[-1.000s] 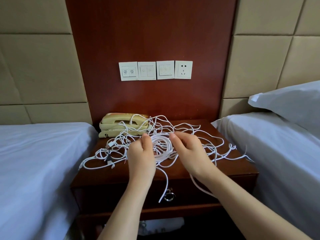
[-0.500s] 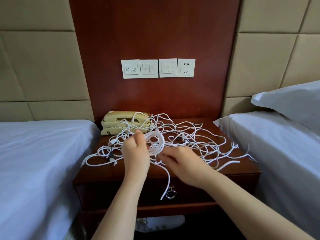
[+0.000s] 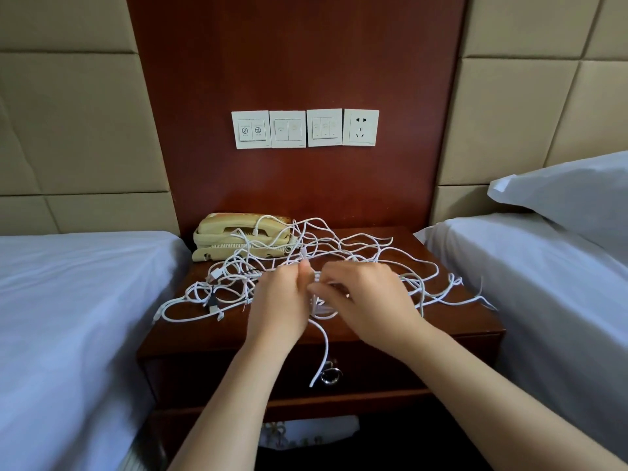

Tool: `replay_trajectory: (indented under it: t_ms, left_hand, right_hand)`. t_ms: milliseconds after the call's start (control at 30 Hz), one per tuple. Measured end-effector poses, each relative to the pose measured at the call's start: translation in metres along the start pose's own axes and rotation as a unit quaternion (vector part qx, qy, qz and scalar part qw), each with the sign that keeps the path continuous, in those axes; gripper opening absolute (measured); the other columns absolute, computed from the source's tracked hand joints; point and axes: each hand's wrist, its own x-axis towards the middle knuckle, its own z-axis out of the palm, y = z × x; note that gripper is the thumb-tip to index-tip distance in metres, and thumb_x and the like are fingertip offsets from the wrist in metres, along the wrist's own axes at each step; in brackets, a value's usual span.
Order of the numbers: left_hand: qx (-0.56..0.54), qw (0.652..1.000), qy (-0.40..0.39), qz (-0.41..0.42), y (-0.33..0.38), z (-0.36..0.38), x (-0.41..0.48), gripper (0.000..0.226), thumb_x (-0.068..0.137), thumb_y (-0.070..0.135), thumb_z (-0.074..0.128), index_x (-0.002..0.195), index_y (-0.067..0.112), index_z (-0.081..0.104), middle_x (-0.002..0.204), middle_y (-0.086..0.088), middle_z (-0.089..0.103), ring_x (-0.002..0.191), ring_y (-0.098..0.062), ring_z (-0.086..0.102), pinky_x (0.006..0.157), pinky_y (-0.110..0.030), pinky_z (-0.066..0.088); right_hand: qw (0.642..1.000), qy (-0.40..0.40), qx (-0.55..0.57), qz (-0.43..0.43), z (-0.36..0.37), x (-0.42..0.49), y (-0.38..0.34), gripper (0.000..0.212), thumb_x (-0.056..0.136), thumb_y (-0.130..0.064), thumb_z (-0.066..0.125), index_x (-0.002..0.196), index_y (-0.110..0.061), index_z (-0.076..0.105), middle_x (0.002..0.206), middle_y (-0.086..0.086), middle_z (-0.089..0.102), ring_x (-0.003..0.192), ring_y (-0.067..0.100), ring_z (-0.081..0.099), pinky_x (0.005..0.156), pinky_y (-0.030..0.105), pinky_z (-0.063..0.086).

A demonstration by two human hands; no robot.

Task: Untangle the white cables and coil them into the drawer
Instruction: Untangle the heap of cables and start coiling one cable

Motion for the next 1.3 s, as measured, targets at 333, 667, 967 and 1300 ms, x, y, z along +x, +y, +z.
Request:
replay_trajectory:
  t_ms: [333, 667, 967, 1300]
  left_hand:
    - [-0.229, 0.96, -0.154, -0.034, 0.008, 0.002, -0.002, 0.047, 0.099, 0.019, 0.04, 0.052, 0.012, 0.042, 0.048, -0.003, 0.044, 0.042, -0.015, 0.051, 0.046, -0.026, 0.045]
    - [-0.373, 0.921, -0.021, -0.113, 0.008, 0.002, -0.004, 0.047, 0.099, 0.024, 0.043, 0.056, 0.004, 0.049, 0.046, -0.003, 0.041, 0.047, -0.019, 0.04, 0.051, -0.026, 0.033]
    - [-0.163, 0.968, 0.165, -0.097, -0.006, -0.012, 0.003, 0.054, 0.099, 0.012, 0.039, 0.046, 0.012, 0.028, 0.045, -0.001, 0.029, 0.04, -0.009, 0.03, 0.041, -0.017, 0.025]
    - [0.047, 0.999, -0.015, 0.006, -0.008, -0.005, -0.001, 0.045, 0.096, 0.02, 0.037, 0.052, 0.017, 0.034, 0.052, -0.001, 0.043, 0.059, -0.027, 0.044, 0.056, -0.033, 0.026]
  right_hand:
    - [0.966, -0.044, 0.211, 0.141, -0.013, 0.002, 0.033, 0.039, 0.089, -0.029, 0.061, 0.054, -0.02, 0.046, 0.046, -0.011, 0.031, 0.046, 0.005, 0.027, 0.047, 0.02, 0.021]
    - [0.956, -0.054, 0.25, 0.144, 0.015, -0.005, 0.021, 0.043, 0.088, -0.032, 0.045, 0.07, 0.006, 0.057, 0.058, 0.016, 0.049, 0.057, 0.007, 0.037, 0.053, 0.029, 0.032]
    - [0.991, -0.127, 0.04, -0.03, 0.019, -0.009, -0.016, 0.031, 0.095, -0.028, 0.043, 0.067, -0.02, 0.034, 0.059, -0.006, 0.039, 0.057, 0.025, 0.044, 0.055, 0.043, 0.042]
    - [0.997, -0.055, 0.003, -0.053, 0.003, -0.008, -0.013, 0.021, 0.088, -0.033, 0.051, 0.072, -0.021, 0.058, 0.061, -0.01, 0.054, 0.053, 0.011, 0.051, 0.048, 0.027, 0.037]
